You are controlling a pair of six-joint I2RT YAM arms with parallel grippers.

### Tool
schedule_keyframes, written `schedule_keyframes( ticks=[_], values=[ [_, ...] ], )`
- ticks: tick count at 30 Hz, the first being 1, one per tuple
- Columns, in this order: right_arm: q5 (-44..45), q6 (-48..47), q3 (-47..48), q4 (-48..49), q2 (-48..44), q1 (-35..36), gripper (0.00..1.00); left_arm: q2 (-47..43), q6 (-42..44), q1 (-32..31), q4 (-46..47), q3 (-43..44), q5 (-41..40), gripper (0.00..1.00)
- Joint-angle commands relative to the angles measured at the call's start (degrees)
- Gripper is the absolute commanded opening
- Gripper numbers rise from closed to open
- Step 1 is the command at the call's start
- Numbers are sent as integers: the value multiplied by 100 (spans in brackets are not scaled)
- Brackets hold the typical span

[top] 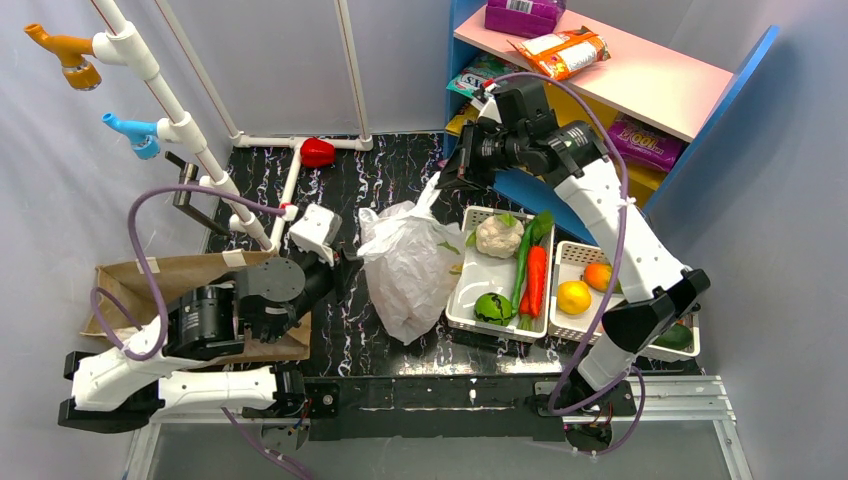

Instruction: Place the food into the grocery bag and tie it

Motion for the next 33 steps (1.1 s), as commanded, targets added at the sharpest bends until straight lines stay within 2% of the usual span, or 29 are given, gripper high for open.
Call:
schedule_keyframes(
  ticks=[1, 5, 8, 14, 19, 21, 23, 28, 33],
  values=[
    [548, -97, -328, 154, -430, 26, 1, -296, -14, 249, 377, -886, -256, 9],
    [461, -191, -818, 113, -565, 26, 1, -356, -731, 1041, 702, -1546, 947, 6],
    [460, -264, -1233, 189, -703, 26, 1, -204, -1001, 1281, 631, -1485, 1546, 15],
    [261, -338, -1260, 118, -655, 28, 1, -43, -950, 1284, -68, -325, 2173, 64],
    [235, -381, -1178, 58, -607, 26, 1, 566, -971, 1284, -1466, 1141, 2316, 85],
    [225, -367, -1191, 53, -610, 26, 1, 839, -1000, 1284, -1861, 1635, 2225, 86],
    [235, -370, -1210, 58, -619, 21, 1, 1195, -955, 1284, -2081, 2011, 2132, 81],
    [238, -339, -1242, 73, -619, 26, 1, 2056, -965, 1280, -1961, 2423, 2092, 75],
    [167, -336, -1215, -22, -605, 30, 1, 3148, -1103, 1329, -2458, 3343, 1749, 63]
  ],
)
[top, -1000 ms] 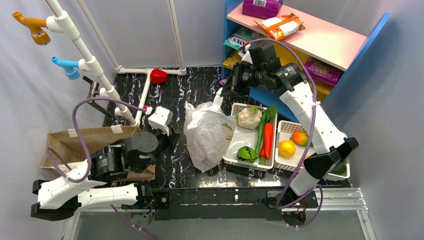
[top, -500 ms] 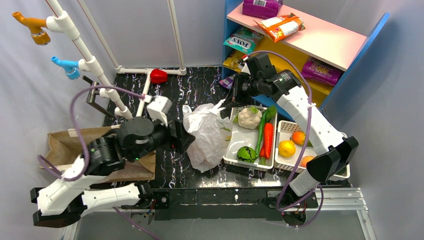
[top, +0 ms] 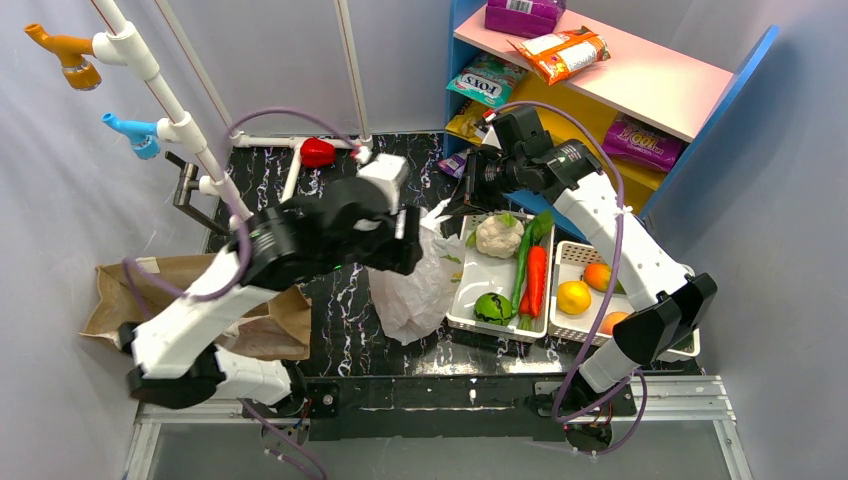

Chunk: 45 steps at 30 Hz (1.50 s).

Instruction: Place the food into the grocery bag and tie it

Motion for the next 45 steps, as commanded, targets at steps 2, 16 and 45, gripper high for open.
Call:
schedule_keyframes(
  ticks=[2, 16, 45],
  values=[
    [-122, -62, 160, -96, -105, 6, 1, 869, -77, 161, -699, 843, -357, 60],
    [-193, -120, 126, -115, -149, 6, 1, 871, 193, 302, -803, 960, -517, 58],
    [-212, -145, 114, -109, -145, 6, 1, 639, 208, 351, -631, -51, -628, 55]
  ],
)
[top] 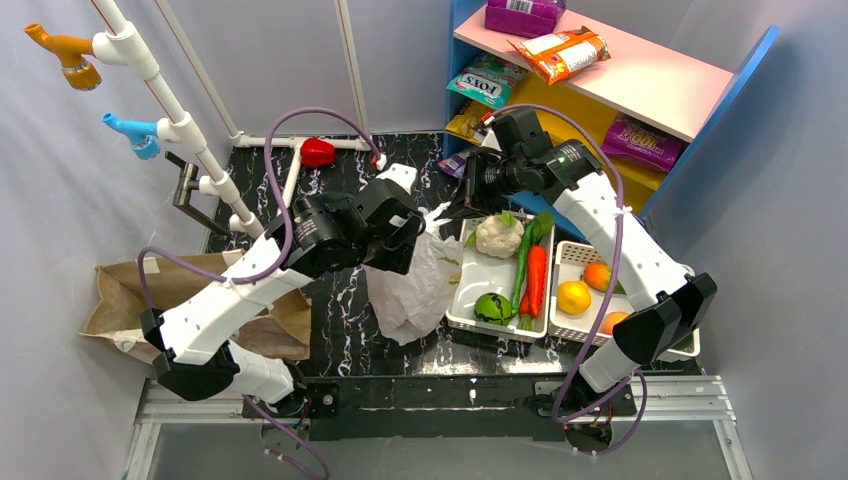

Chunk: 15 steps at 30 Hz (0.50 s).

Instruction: Place the food into the grocery bag and tie it

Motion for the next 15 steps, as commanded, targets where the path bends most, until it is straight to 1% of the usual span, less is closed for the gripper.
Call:
schedule_keyframes(
  ticks=[1, 3, 4, 8, 13, 15],
  values=[
    [-95, -128, 112, 42, -138, 11, 1, -251, 61, 78, -7, 7, -210, 54],
    [-103, -129, 108, 41, -144, 6, 1, -261, 77, 98, 21, 17, -194, 47],
    [-107, -130, 103, 41, -140, 7, 1, -276, 65, 113, 37, 17, -177, 41],
    [-114, -129, 108, 39, -131, 6, 1, -333, 13, 173, 114, 0, -57, 28],
    [-125, -127, 112, 40, -111, 6, 1, -408, -37, 242, 215, -55, 51, 20],
    [-129, -134, 120, 41, -96, 6, 1, -425, -41, 277, 237, -93, 93, 19]
  ],
)
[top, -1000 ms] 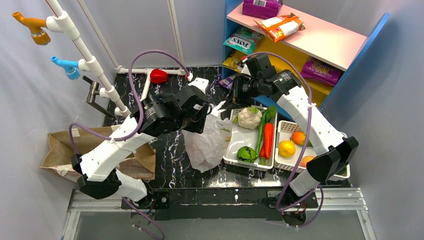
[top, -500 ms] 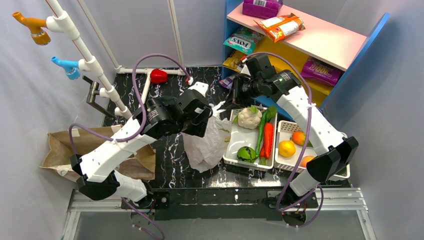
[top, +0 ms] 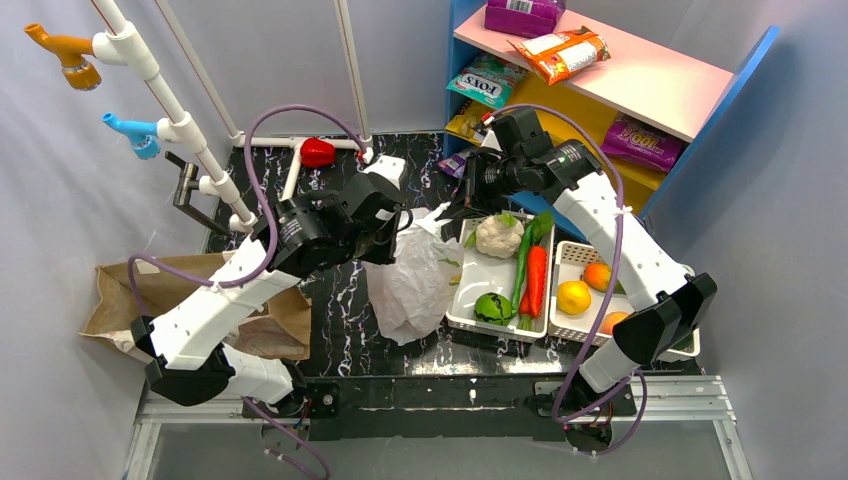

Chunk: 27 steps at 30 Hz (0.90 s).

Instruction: Place the food into the grocery bag and tie it

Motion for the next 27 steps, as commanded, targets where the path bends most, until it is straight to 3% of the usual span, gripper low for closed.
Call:
schedule_keyframes(
  ticks=[1, 5, 16, 27],
  values=[
    [-88, -131, 125, 41, -92, 6, 1, -225, -33, 87, 51, -96, 84, 17],
    [-89, -129, 97, 39, -93, 7, 1, -256, -53, 127, 119, -153, 173, 0],
    [107, -98, 354, -45, 212, -268, 1, -1135, -211, 136, -207, -413, 714, 0],
    [15, 109, -240, 540, 444, -987, 1, -3357, -994, 130, 269, -2716, 1256, 0]
  ],
)
